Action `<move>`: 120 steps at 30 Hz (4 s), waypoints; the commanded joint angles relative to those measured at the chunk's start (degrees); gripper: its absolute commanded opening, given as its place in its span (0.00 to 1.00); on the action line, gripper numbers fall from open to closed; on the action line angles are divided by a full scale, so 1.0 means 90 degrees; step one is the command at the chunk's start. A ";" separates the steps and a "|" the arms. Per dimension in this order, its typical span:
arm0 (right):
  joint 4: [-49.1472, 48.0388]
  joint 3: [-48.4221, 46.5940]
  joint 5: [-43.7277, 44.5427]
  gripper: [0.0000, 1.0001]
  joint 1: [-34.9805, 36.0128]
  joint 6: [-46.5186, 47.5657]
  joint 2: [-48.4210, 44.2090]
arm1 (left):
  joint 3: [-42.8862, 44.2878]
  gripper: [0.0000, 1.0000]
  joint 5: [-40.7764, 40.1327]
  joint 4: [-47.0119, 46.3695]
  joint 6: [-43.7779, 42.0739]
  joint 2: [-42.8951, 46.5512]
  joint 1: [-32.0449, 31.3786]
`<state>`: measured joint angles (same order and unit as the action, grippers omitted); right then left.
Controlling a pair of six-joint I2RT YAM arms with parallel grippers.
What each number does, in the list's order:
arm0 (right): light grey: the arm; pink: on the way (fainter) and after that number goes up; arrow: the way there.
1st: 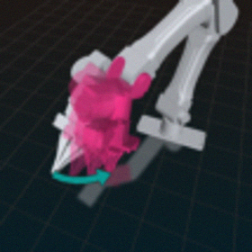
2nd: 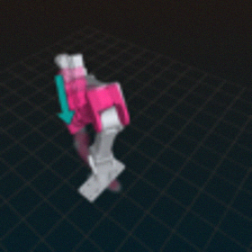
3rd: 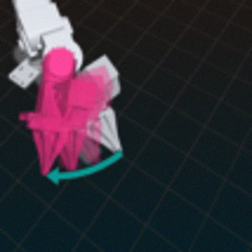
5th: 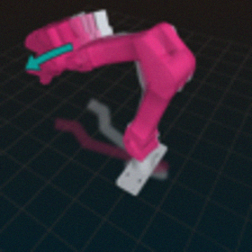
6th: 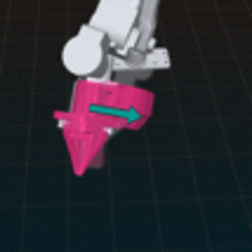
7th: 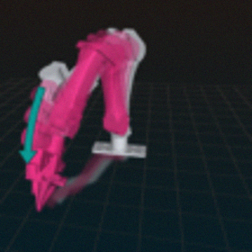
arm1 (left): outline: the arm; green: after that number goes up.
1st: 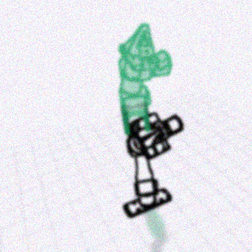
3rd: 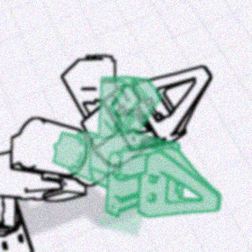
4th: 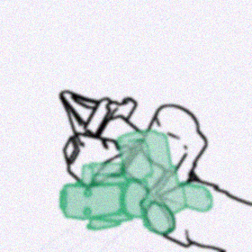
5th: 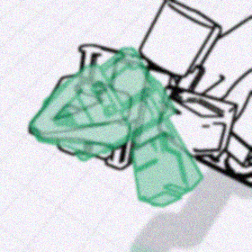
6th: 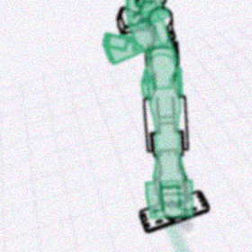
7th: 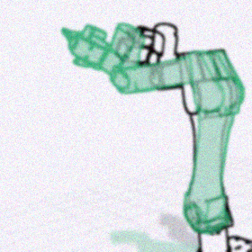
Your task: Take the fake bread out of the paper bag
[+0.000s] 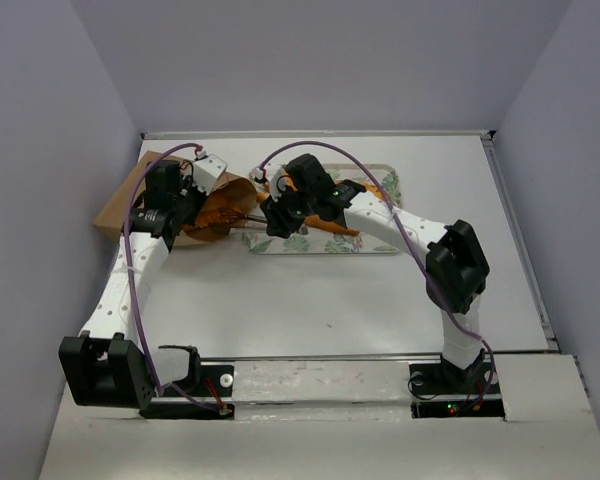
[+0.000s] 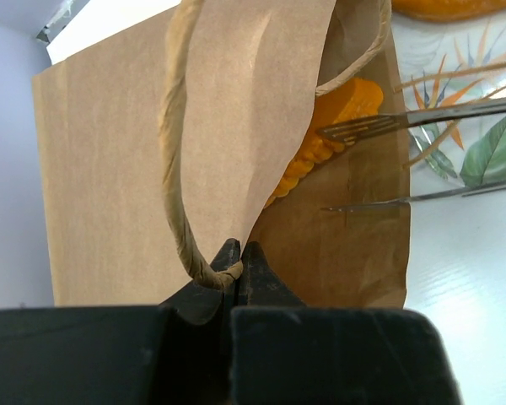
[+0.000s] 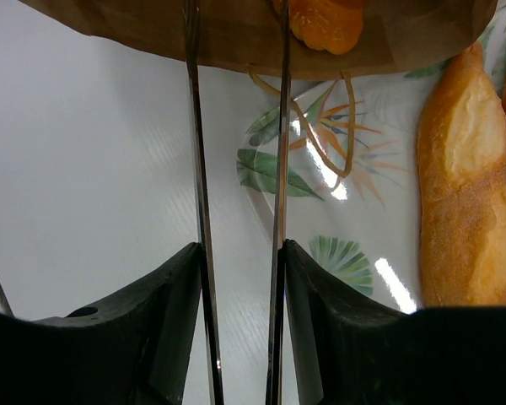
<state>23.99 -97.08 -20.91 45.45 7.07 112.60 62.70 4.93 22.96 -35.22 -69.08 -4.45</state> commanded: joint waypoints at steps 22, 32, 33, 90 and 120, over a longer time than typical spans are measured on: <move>-0.0097 -0.1391 0.0799 0.54 0.0008 0.0688 0.0468 | 0.0094 0.00 0.0019 -0.0198 -0.0441 0.0156 -0.0014; 0.0128 -0.1079 0.0411 0.56 0.0008 0.0943 0.0429 | 0.0153 0.00 -0.0040 -0.0237 -0.0569 0.0146 -0.0023; 0.0137 -0.1031 0.0322 0.56 0.0008 0.0953 0.0448 | 0.0153 0.00 -0.0040 -0.0237 -0.0578 0.0156 -0.0023; 0.1338 -0.2934 0.0761 0.01 -0.0108 0.0261 0.0517 | 0.0055 0.00 -0.0789 -0.0813 -0.0657 -0.0117 -0.0033; 0.1709 -0.1128 -0.0294 0.01 -0.1583 -0.2299 -0.2246 | 0.0152 0.00 -0.2031 -0.1740 -0.0188 -0.0615 -0.0033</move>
<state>41.30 -106.89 -20.23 31.18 -10.57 95.53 62.28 -8.71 8.78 -37.01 -73.34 -5.06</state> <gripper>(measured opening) 0.289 0.055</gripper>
